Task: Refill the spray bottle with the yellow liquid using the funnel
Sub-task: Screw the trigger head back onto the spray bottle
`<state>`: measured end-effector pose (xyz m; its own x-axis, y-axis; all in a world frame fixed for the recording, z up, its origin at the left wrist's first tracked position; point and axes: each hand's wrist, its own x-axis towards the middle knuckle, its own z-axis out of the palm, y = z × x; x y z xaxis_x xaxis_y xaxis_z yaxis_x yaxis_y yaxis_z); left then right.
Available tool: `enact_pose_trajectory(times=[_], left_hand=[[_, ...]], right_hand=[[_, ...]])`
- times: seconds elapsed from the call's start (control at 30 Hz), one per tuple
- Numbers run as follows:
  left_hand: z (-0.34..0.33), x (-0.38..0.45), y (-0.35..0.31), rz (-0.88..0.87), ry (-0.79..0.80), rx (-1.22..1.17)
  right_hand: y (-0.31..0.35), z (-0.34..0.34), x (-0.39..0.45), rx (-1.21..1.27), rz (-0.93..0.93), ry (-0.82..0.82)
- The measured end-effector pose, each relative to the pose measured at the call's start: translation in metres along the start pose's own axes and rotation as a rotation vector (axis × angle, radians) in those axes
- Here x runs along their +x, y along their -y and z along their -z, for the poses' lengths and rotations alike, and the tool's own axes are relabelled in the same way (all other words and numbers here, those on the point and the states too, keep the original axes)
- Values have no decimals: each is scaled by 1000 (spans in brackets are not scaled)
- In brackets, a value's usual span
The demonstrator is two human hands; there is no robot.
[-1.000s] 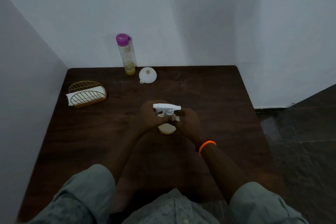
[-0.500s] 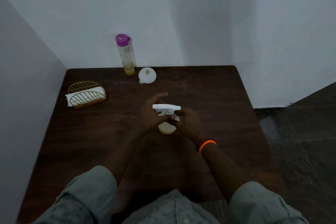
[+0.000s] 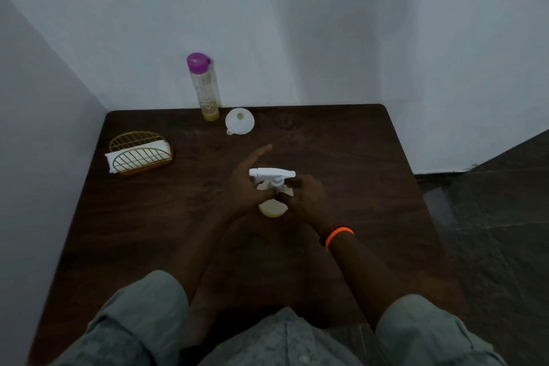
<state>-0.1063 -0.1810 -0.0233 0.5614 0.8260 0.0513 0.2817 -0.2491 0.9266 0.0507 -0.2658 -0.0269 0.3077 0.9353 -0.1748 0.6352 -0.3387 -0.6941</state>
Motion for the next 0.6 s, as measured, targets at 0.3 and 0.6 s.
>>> enact_pose_trajectory(times=[0.3, 0.6], left_hand=[[-2, -1, 2, 0, -13, -23], [0, -1, -2, 42, 1, -48]], right_hand=[[-4, -3, 1, 49, -13, -9], [-5, -3, 2, 67, -12, -18]])
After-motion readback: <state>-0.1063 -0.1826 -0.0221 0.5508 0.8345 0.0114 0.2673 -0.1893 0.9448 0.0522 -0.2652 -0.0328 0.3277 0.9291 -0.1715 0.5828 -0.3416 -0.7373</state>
